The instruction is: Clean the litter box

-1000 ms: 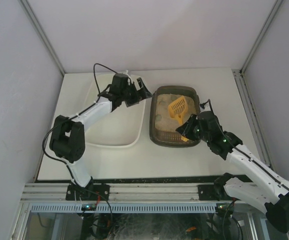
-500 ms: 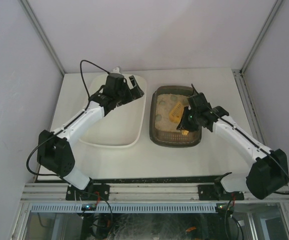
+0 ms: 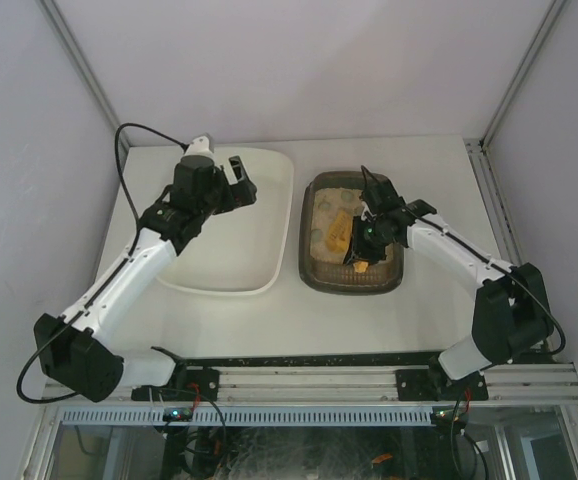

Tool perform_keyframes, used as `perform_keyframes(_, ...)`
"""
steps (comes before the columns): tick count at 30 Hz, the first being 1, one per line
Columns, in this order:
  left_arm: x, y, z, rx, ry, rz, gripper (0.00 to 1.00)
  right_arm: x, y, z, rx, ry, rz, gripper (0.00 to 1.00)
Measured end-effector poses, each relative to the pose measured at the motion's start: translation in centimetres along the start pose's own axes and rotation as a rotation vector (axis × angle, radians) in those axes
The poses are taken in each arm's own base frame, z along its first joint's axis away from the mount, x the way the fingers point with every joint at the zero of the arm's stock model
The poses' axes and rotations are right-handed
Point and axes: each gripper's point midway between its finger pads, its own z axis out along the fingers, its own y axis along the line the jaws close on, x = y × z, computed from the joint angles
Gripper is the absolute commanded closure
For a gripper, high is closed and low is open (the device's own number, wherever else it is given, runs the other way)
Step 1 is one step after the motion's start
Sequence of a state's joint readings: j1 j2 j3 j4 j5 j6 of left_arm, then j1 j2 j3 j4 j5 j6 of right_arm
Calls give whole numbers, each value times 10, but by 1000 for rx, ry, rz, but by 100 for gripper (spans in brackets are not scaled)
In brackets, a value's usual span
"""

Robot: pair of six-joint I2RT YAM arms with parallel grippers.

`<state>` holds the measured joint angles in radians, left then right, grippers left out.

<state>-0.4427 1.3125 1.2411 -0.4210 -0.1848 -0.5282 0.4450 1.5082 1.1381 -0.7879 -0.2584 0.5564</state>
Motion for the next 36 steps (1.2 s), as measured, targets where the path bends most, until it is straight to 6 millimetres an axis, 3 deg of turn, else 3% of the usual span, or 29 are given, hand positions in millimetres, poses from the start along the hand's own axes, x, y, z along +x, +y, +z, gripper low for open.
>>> perform_keyframes(9,2,44,6,-106,17,-18,0,0,13,29,-81,85,18,100)
perform_keyframes(16,-2,57,7,-136,9,-35,0,-11,33,42,-188,110,40,100)
perform_keyframes(22,11,64,10,-151,37,-34,1,-22,43,46,-319,117,107,100)
perform_keyframes(30,16,64,12,-140,52,-41,2,-26,24,49,-441,109,217,100)
perform_keyframes(36,25,63,20,-137,89,-48,3,-28,12,28,-452,44,235,100)
